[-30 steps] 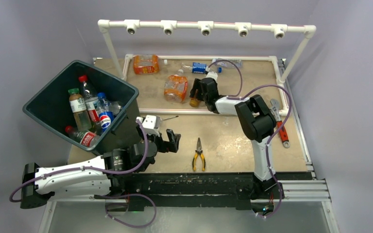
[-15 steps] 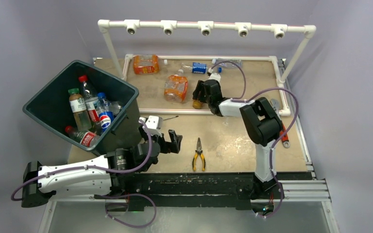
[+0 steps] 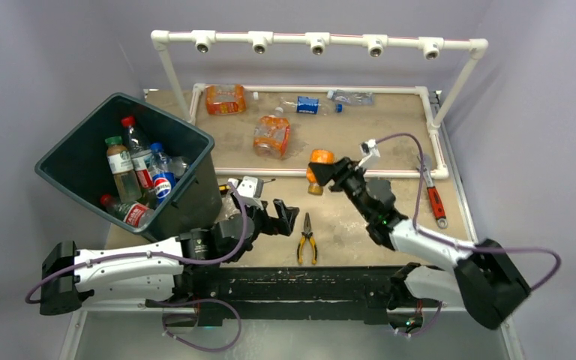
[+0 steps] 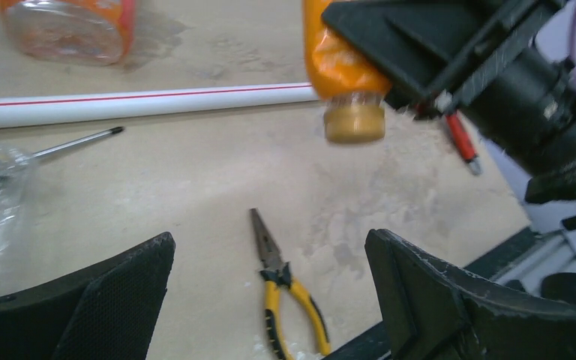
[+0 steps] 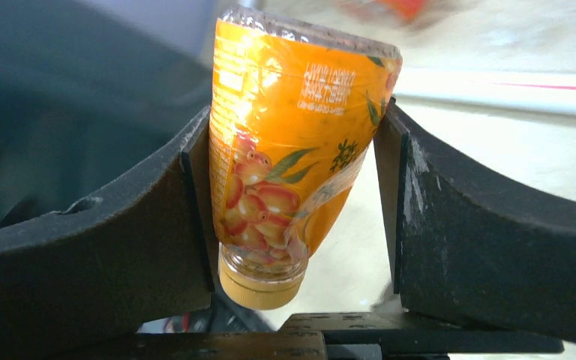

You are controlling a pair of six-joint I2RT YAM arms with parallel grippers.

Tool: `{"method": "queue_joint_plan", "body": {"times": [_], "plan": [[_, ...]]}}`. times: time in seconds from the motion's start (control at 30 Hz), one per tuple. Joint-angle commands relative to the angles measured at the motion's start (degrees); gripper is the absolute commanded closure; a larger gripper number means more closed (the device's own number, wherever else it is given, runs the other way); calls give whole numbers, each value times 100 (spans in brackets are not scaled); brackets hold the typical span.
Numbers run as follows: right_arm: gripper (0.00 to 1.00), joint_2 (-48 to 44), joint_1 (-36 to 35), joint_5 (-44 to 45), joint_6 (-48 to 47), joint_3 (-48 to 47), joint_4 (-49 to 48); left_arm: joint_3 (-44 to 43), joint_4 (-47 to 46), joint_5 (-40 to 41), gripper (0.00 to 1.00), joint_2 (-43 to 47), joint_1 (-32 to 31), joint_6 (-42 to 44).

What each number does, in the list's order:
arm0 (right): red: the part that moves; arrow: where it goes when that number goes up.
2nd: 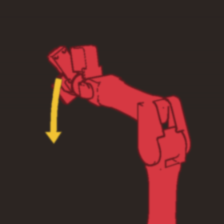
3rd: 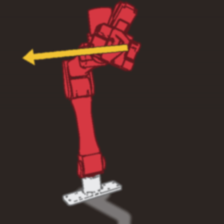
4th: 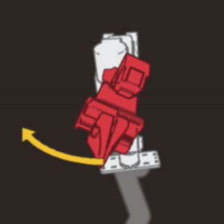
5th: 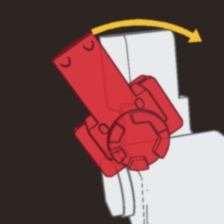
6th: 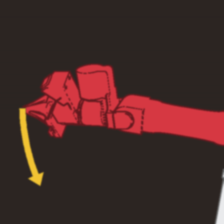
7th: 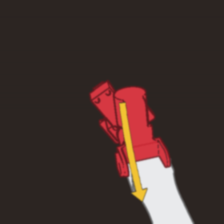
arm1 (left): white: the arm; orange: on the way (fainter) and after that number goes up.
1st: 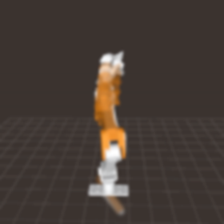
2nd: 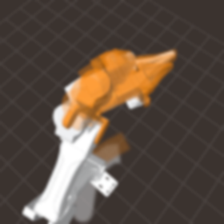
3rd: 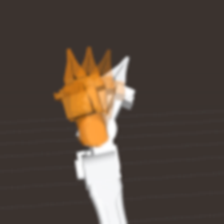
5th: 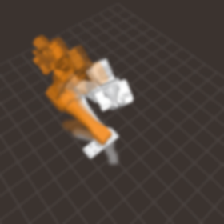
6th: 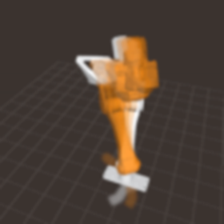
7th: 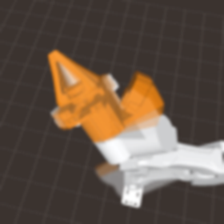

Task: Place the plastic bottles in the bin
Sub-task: Pick up the plastic bottle at the center of the board.

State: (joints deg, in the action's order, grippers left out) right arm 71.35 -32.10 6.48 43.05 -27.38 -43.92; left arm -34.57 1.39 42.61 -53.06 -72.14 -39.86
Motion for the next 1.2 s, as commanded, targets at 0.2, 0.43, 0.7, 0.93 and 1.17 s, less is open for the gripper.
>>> {"method": "queue_joint_plan", "body": {"times": [0.2,0.43,0.7,0.93,1.17], "plan": [[80,-3333,-1323,617,560,1640,-35,755,-3936,-2436,1,-278,-37,685],[80,-4296,-1325,623,653,2077,275,393,-4334,-3460,5,-1077,-37,385],[81,-4521,-1334,662,845,2368,-13,373,-5037,-3680,7,-1546,-37,262],[81,-4169,-1334,482,767,2235,-254,86,-4487,-3184,18,-1742,-37,160],[80,-3889,-1341,276,799,2261,-567,191,-4538,-2783,25,-1697,-37,94]]}}
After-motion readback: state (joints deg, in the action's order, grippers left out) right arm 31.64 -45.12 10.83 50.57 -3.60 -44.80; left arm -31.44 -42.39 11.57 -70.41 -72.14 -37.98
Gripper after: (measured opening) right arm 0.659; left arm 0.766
